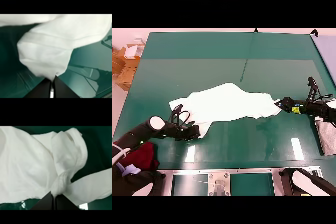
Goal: Fold the shirts.
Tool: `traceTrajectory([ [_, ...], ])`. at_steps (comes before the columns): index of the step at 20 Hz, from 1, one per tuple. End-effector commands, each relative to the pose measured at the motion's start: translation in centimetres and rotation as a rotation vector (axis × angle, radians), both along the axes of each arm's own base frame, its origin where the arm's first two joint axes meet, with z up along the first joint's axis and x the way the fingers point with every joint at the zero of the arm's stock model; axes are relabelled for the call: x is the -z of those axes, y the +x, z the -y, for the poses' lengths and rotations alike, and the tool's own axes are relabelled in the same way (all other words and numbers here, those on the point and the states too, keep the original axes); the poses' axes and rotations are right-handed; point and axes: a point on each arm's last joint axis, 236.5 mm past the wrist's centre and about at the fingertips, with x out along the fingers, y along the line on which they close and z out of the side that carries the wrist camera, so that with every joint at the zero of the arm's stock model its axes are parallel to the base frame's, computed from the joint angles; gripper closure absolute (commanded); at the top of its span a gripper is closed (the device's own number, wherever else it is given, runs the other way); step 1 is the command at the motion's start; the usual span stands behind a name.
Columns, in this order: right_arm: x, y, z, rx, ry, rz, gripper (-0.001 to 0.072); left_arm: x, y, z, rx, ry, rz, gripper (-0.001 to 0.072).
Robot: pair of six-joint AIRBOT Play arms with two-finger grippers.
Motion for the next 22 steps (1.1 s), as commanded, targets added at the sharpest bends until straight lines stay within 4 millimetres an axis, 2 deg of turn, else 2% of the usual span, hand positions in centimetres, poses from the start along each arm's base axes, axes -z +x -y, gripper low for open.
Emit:
traceTrajectory([
  [1,-0.4,0.1,0.0,-0.007,0.003,0.004,0.069,-1.1,1.4,0.1,0.055,0.038,0.082,0.0685],
  [3,-2.4,0.8,0.1,-0.015,0.021,0.026,0.0691,-3.3,1.8,-1.6,0.163,0.158,0.105,0.0685],
  [4,-4.6,1.5,0.0,-0.029,0.034,0.056,0.0691,-5.2,2.7,-3.2,0.201,0.25,0.139,0.0686],
  [5,-7.5,2.2,0.1,-0.042,0.031,0.106,0.0691,-8.4,4.1,-5.4,0.221,0.358,0.21,0.0685],
  [6,-11.0,2.9,0.4,-0.044,0.016,0.17,0.0691,-12.5,5.8,-7.4,0.212,0.454,0.305,0.0685],
  [7,-15.4,3.6,0.8,-0.034,-0.009,0.256,0.0691,-18.4,7.5,-9.7,0.174,0.545,0.442,0.0685],
  [8,-20.0,3.8,1.4,-0.013,-0.039,0.351,0.0691,-25.3,8.6,-11.8,0.105,0.61,0.595,0.0685],
  [9,-25.5,3.5,2.0,0.02,-0.074,0.462,0.0691,-32.0,8.8,-13.8,0.026,0.656,0.74,0.0685],
  [10,-30.5,2.7,2.3,0.049,-0.107,0.566,0.0691,-38.7,8.0,-15.6,-0.056,0.681,0.88,0.0685],
  [11,-35.9,1.3,2.5,0.078,-0.149,0.679,0.0691,-45.3,6.3,-17.2,-0.126,0.686,1.027,0.0685],
  [12,-40.5,-0.5,2.4,0.101,-0.189,0.779,0.0691,-50.7,4.2,-18.2,-0.178,0.672,1.157,0.0685],
  [13,-44.6,-2.5,2.1,0.123,-0.229,0.872,0.0691,-55.6,1.7,-19.1,-0.221,0.653,1.282,0.0685],
  [14,-48.5,-4.9,1.5,0.146,-0.273,0.969,0.0691,-59.6,-0.9,-19.9,-0.264,0.631,1.39,0.0685],
  [15,-52.0,-7.4,0.8,0.171,-0.315,1.062,0.0691,-62.2,-3.2,-20.7,-0.295,0.621,1.469,0.0685],
  [16,-54.7,-9.6,0.1,0.189,-0.361,1.146,0.0691,-64.0,-4.8,-21.3,-0.315,0.62,1.529,0.0685],
  [18,-58.8,-13.4,-1.5,0.228,-0.417,1.277,0.0691,-65.6,-6.8,-22.0,-0.319,0.643,1.591,0.0685],
  [20,-60.8,-16.0,-2.6,0.243,-0.46,1.353,0.0691,-65.6,-6.6,-22.0,-0.295,0.675,1.599,0.0685],
  [22,-61.1,-16.5,-2.9,0.245,-0.465,1.369,0.069,-64.7,-5.3,-21.5,-0.261,0.701,1.58,0.0684],
])
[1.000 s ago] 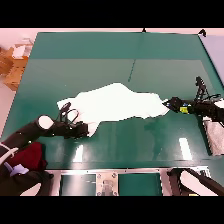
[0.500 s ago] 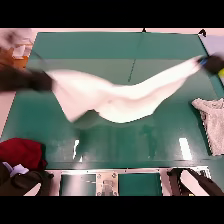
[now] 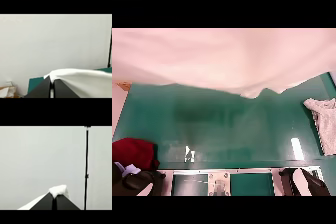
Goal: Fold the shirts.
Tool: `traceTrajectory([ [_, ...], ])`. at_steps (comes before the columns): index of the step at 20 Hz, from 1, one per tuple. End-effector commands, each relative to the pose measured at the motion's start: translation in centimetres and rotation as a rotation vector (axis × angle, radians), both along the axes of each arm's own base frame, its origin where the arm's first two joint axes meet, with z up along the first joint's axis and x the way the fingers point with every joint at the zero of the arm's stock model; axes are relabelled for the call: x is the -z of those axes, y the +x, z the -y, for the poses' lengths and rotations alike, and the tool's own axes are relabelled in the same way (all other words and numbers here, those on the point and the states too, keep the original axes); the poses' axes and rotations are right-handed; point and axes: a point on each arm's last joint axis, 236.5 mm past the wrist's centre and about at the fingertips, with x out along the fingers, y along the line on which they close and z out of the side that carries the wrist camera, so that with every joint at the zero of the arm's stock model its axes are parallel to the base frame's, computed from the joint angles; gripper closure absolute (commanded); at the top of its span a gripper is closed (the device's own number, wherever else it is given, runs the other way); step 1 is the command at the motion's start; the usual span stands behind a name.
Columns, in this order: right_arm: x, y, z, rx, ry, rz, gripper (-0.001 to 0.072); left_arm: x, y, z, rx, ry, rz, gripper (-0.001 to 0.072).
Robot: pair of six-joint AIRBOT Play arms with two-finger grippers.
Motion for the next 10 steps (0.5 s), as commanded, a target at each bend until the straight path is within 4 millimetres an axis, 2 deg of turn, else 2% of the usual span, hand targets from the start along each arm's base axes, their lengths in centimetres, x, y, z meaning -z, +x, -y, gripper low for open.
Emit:
traceTrajectory([
  [1,-2.4,-2.7,-1.0,0.034,-0.029,0.088,0.0691,-0.3,0.3,-0.2,-0.017,0.06,0.022,0.0685],
  [4,-1.2,0.0,0.9,0.035,0.008,0.034,0.069,2.9,4.6,1.4,-0.012,0.106,-0.076,0.0685],
  [6,1.5,3.6,3.2,0.028,0.063,-0.056,0.069,6.0,8.2,2.7,-0.008,0.14,-0.175,0.0684],
  [8,6.7,9.1,6.1,0.005,0.126,-0.197,0.069,10.8,13.2,4.6,-0.003,0.186,-0.316,0.0685],
  [10,13.9,14.7,8.7,-0.016,0.188,-0.356,0.0691,16.9,18.7,6.6,0.0,0.214,-0.472,0.0685],
])
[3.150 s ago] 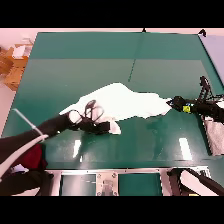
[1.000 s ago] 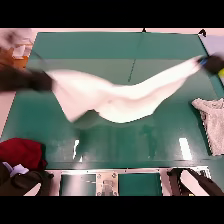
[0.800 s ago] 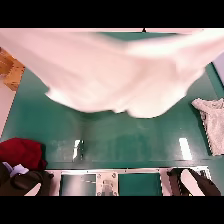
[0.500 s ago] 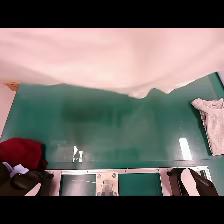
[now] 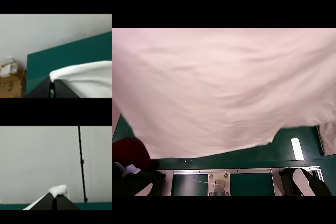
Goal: Fold the shirts.
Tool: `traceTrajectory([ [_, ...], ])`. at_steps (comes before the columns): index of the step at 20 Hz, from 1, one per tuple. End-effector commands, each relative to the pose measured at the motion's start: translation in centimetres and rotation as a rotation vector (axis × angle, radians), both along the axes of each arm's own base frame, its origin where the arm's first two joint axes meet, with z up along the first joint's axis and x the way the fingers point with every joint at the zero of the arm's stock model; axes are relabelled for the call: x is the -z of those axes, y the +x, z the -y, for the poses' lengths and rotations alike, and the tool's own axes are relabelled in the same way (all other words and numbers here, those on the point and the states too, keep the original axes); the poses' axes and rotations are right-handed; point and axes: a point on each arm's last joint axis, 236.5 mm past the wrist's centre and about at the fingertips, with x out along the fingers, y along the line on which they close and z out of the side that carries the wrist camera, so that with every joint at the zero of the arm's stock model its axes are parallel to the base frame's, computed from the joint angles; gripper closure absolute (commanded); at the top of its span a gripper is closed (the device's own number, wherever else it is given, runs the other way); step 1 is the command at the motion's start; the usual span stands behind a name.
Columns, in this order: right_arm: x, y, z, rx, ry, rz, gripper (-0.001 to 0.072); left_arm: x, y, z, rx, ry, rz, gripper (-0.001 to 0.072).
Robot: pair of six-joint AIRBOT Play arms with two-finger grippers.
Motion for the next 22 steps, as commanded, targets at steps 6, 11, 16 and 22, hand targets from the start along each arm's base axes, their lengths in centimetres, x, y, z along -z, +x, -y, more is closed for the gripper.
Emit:
traceTrajectory([
  [6,32.2,19.6,6.6,-0.034,0.226,-0.565,0.0691,30.3,20.1,4.2,-0.018,-0.129,-0.642,0.0685],
  [11,45.9,26.2,8.9,0.014,0.318,-0.744,0.069,42.3,26.1,7.7,0.068,-0.262,-0.728,0.0684],
  [16,47.6,29.1,10.2,0.014,0.313,-0.74,0.0691,45.4,27.6,8.2,0.063,-0.294,-0.734,0.0685],
  [22,51.6,24.5,9.9,-0.066,0.206,-0.975,0.0692,48.7,23.2,4.8,0.015,-0.257,-0.975,0.0685],
])
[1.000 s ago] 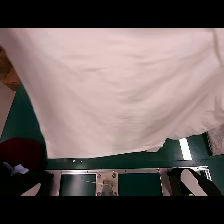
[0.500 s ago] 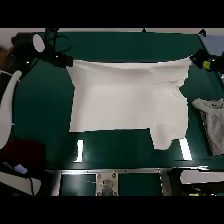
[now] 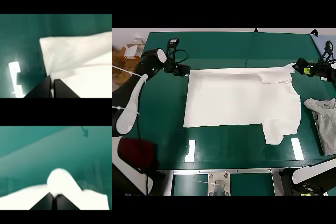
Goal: Fold the shirts.
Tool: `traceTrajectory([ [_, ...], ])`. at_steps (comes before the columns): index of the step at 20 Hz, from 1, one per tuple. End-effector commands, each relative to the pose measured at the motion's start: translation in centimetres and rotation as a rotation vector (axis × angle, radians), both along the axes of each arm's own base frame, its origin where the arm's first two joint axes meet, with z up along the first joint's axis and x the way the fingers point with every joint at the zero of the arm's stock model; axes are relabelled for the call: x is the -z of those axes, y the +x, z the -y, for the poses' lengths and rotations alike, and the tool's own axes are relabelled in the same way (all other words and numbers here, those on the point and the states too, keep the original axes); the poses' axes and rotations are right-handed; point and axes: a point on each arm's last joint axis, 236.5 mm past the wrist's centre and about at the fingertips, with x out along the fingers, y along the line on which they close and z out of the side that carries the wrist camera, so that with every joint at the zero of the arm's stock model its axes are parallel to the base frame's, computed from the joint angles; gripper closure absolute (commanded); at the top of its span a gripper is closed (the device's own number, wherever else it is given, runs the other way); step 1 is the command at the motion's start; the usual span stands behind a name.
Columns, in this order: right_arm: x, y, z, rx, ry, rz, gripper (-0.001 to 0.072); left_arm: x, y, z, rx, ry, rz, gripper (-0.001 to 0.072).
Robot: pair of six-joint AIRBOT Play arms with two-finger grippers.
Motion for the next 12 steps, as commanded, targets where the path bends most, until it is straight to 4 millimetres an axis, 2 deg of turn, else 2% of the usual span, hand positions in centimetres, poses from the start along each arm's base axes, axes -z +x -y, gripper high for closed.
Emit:
traceTrajectory([
  [1,3.5,-3.7,0.2,-0.085,-0.044,-0.189,0.0692,2.4,-3.9,-1.5,0.031,0.025,-0.189,0.0684],
  [3,5.0,-5.9,1.0,-0.099,-0.085,-0.296,0.0692,3.2,-5.6,-1.3,0.07,0.032,-0.256,0.0684],
  [5,6.3,-7.6,1.3,-0.109,-0.106,-0.37,0.0692,4.1,-6.5,-0.5,0.082,-0.001,-0.286,0.0684],
  [9,8.5,-9.3,0.7,-0.12,-0.083,-0.431,0.0692,5.8,-7.9,-0.3,0.079,-0.018,-0.335,0.0684],
  [12,9.4,-10.1,0.3,-0.126,-0.069,-0.458,0.0692,5.7,-8.2,0.5,0.099,-0.045,-0.344,0.0684],
])
